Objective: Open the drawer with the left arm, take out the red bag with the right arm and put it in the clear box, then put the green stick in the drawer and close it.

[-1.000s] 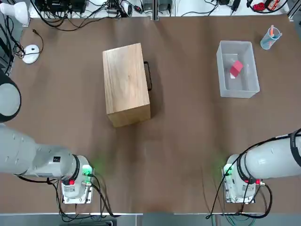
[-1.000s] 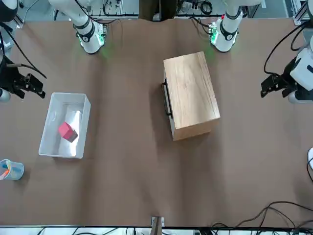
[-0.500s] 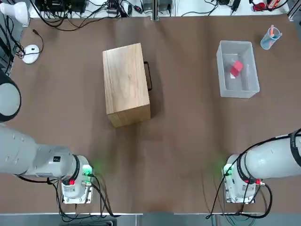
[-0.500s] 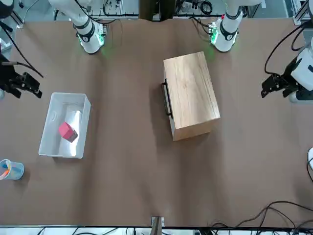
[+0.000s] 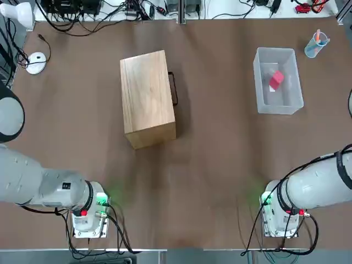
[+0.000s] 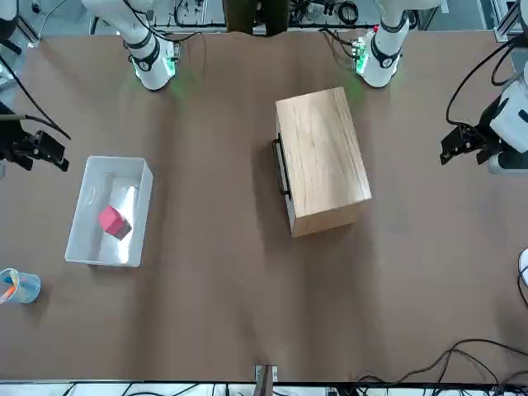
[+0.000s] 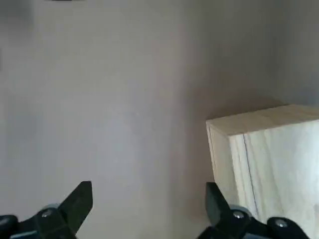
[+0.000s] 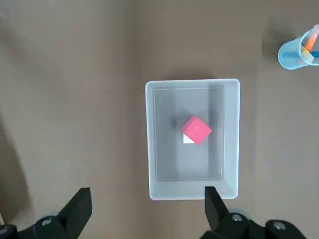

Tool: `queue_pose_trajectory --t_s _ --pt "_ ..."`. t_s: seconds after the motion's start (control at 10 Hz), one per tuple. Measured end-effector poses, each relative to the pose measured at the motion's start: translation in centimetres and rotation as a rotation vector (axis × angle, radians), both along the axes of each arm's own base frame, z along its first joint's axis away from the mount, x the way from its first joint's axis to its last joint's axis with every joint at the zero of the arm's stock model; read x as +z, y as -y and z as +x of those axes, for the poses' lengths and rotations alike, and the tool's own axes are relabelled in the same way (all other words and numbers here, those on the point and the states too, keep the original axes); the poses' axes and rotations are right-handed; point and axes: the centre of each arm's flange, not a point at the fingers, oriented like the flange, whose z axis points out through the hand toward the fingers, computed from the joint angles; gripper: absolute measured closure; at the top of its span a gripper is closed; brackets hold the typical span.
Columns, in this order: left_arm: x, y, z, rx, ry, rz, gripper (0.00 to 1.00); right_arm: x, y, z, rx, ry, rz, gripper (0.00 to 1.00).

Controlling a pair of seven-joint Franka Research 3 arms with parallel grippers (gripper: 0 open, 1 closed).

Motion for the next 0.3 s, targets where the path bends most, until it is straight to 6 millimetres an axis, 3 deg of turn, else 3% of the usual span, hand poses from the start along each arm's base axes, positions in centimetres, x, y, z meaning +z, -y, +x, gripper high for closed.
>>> queue_pose_trajectory --t_s 0.3 --pt "-0.05 -0.12 -0.06 -0.048 -0.006 0.014 0.00 -0.21 0.06 0.14 -0.007 -0.006 -0.003 0.00"
